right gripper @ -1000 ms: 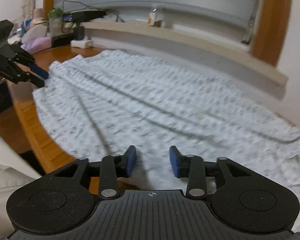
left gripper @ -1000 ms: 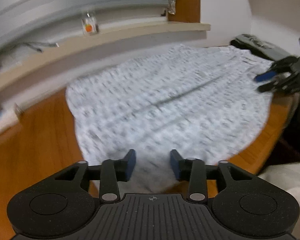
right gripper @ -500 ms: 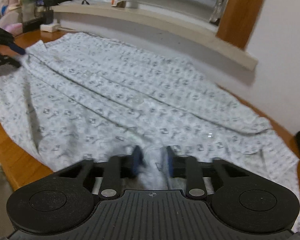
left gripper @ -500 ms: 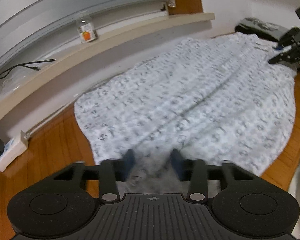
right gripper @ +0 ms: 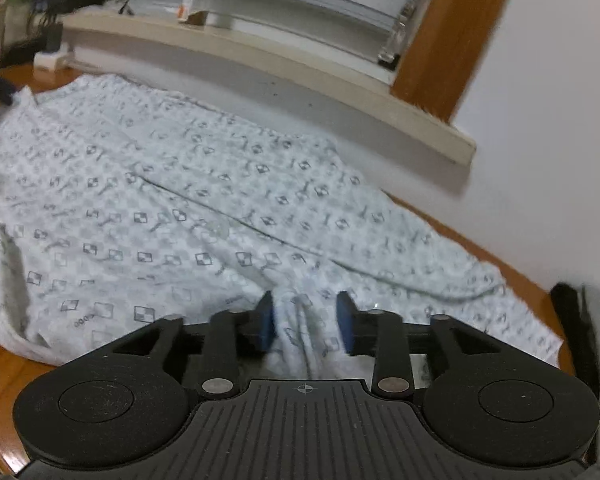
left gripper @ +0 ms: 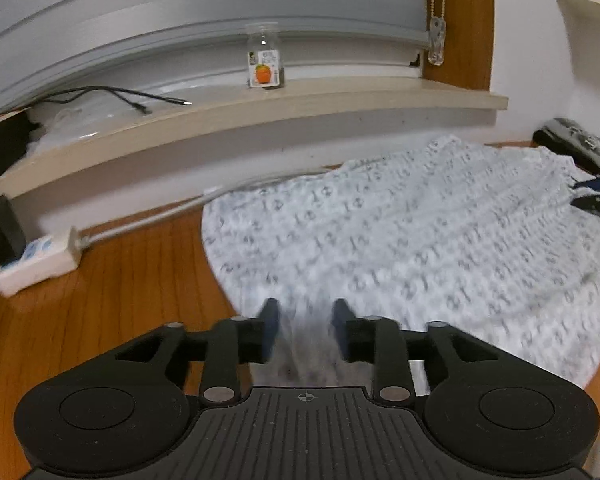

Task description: Fold clothes

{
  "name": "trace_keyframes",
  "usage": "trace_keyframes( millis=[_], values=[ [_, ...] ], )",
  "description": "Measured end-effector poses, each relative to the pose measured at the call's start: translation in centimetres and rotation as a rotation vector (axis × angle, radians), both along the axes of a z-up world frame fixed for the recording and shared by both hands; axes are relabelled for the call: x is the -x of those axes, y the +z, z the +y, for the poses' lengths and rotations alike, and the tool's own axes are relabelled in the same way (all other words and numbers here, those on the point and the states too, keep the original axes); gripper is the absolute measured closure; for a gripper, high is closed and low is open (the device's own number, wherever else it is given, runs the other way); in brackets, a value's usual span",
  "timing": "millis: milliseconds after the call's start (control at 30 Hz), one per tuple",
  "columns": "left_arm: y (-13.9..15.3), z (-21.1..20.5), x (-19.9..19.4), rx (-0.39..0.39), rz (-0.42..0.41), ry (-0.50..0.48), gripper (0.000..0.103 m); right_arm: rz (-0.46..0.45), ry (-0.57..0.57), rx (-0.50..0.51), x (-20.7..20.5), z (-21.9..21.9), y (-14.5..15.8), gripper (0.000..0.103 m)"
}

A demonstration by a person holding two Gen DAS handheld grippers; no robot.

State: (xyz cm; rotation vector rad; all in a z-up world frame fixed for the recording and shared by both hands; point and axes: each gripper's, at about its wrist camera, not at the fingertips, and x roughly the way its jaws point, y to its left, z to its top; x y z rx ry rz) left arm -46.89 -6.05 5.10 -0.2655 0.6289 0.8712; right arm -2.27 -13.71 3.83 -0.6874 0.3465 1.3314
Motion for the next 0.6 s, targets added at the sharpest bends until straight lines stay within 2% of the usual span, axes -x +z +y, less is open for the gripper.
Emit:
trace_keyframes(
  millis=[67,133,267,367,500,533,567,600],
  values=[
    [-0.3,-2.2,1.4,0.006,-0.016,0.0,0.056,0.041,-0.012,-0.005,-0.8,-0.3,-0.2,0.052],
    [-0.6,-3.9,2.6,0.025,-0.041,-0.004,0.056,0.076,-0.02,-0.015,-1.5,-0.4,-0.5,0.047],
    [-1.3,-6.9,4.6,0.073,-0.102,-0.006,0.058,0.151,-0.034,-0.052,-2.6,-0.5,-1.3,0.043],
    [-1.6,-7.9,4.5,0.094,-0.102,-0.019,0.058,0.208,-0.049,-0.072,-3.4,-0.6,-1.5,0.04],
    [-1.7,-7.7,4.3,0.084,-0.113,-0.023,0.058,0.21,-0.052,-0.075,-3.4,-0.7,-1.5,0.039],
    [-1.3,-7.7,4.5,0.069,-0.12,-0.016,0.064,0.205,-0.051,-0.076,-3.4,-0.7,-1.5,0.039],
    [-1.0,-7.7,4.7,0.054,-0.127,-0.009,0.085,0.199,-0.051,-0.077,-3.3,-0.8,-1.5,0.039],
    [-0.7,-7.7,4.9,0.039,-0.134,-0.002,0.1,0.197,-0.051,-0.077,-3.3,-0.8,-1.5,0.039]
  ],
)
